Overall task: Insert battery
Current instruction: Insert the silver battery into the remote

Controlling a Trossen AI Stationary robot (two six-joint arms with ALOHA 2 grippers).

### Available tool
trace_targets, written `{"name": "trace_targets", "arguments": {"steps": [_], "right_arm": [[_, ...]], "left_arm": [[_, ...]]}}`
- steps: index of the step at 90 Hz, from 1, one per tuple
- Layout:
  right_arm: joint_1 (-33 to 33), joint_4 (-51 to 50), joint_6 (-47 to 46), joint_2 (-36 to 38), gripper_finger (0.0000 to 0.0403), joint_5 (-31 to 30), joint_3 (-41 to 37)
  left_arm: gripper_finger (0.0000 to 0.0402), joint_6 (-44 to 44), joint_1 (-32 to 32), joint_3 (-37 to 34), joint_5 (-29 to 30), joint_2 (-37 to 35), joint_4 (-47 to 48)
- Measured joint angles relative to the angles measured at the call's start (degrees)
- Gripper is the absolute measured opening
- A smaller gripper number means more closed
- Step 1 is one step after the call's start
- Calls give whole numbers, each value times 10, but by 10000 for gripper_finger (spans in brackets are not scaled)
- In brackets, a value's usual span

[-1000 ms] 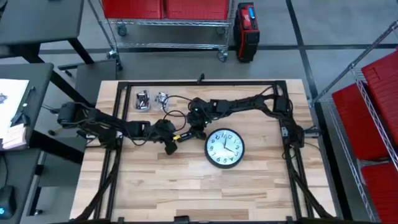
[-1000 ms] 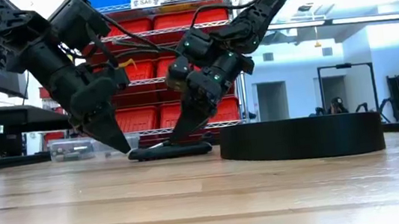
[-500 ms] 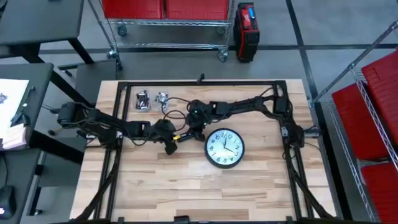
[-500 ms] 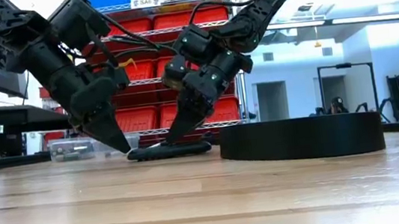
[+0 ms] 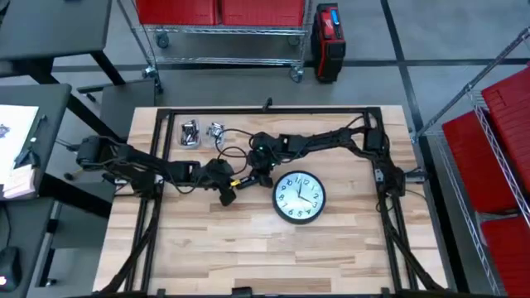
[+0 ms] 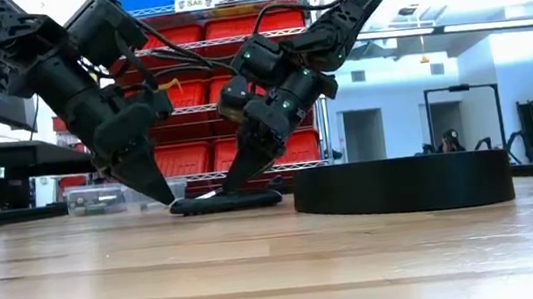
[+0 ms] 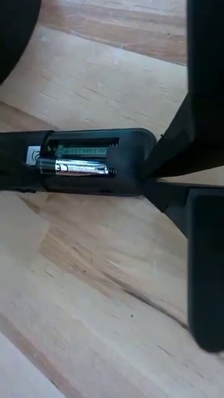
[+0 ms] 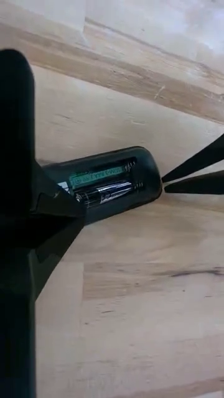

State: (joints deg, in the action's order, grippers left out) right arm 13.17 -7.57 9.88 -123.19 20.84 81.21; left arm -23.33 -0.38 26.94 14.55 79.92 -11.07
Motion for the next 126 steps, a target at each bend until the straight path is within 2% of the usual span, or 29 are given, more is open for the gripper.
{"name": "trace_targets", "arguments": {"steps": [36, 47, 94, 126], "right_arm": [[0, -4, -15, 3, 0, 0, 0], [1, -14, -15, 12, 0, -28, 0], [-20, -20, -1, 21, 0, -14, 0], [-6, -19, 6, 22, 0, -28, 0]], "left_arm": [[4, 0, 0, 0, 0, 0, 0], [4, 0, 0, 0, 0, 0, 0], [3, 0, 0, 0, 0, 0, 0], [3, 0, 0, 0, 0, 0, 0]]}}
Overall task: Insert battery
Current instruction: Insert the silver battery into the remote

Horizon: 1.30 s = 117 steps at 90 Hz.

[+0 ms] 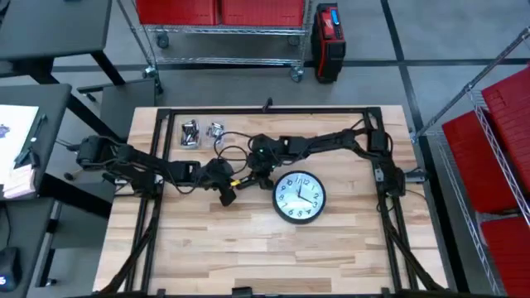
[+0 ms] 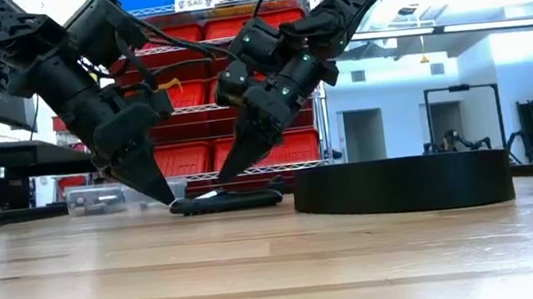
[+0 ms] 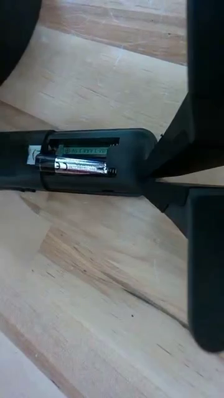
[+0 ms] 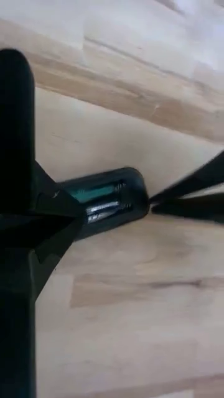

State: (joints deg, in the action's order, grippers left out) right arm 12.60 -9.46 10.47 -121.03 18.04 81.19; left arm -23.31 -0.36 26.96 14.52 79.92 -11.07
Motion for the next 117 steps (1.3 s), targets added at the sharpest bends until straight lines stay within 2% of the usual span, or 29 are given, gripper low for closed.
{"name": "trace_targets", "arguments": {"steps": [52, 73, 117], "right_arm": [[-5, 6, 11, -1, 0, 13, -1], [-5, 36, -4, -1, 0, 16, -38], [-9, 76, -1, -2, 0, 12, -40]], "left_arm": [[4, 3, 0, 0, -5, 0, 0], [4, 3, 0, 0, -5, 0, 1], [4, 3, 0, 0, -4, 0, 0]]}}
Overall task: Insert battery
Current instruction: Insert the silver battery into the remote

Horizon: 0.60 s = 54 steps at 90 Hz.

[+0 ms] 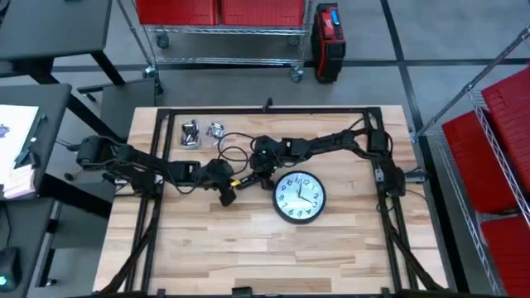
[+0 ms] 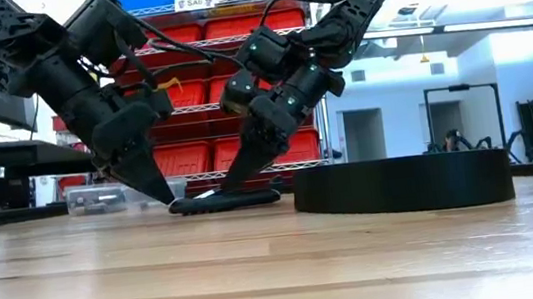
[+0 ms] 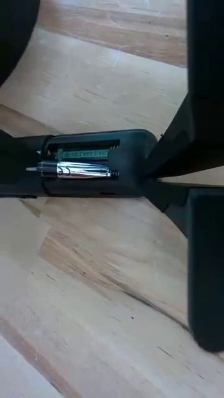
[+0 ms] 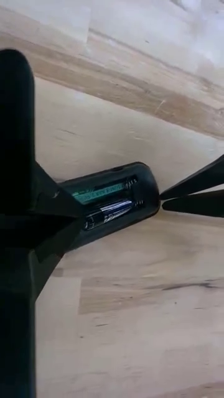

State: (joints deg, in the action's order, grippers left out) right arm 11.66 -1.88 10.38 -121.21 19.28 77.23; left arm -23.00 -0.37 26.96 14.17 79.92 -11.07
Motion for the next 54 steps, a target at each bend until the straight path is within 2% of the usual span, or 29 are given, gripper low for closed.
{"name": "trace_targets", "arguments": {"steps": [35, 54], "right_arm": [[-3, 19, -34, -25, 0, 0, 2], [-6, -44, -10, -26, 0, -7, 26]], "left_arm": [[4, -2, 0, 0, 0, 0, -1], [4, 0, 0, 0, 0, 0, -1]]}}
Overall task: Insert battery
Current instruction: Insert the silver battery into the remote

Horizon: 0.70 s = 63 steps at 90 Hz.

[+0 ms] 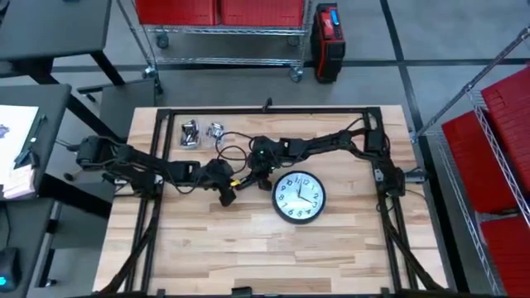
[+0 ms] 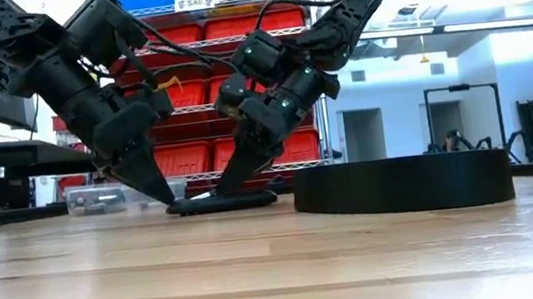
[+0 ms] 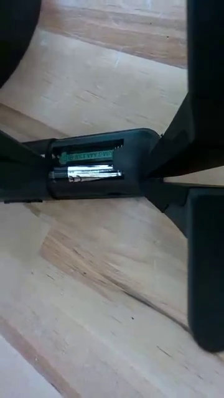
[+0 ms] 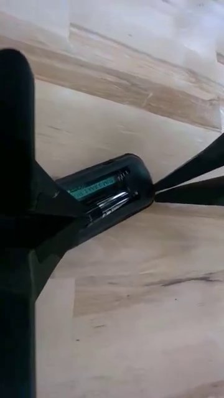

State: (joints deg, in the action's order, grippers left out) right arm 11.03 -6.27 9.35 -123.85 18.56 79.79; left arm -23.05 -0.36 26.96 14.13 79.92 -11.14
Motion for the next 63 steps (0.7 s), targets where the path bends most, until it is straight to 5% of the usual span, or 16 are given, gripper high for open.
{"name": "trace_targets", "arguments": {"steps": [40, 63], "right_arm": [[-12, -42, 27, -1, 0, -23, 14], [-14, -50, 28, -1, 0, -18, 13]], "left_arm": [[4, 5, 0, 16, 0, -6, -7], [4, 84, -10, 58, 7, -5, -14]]}}
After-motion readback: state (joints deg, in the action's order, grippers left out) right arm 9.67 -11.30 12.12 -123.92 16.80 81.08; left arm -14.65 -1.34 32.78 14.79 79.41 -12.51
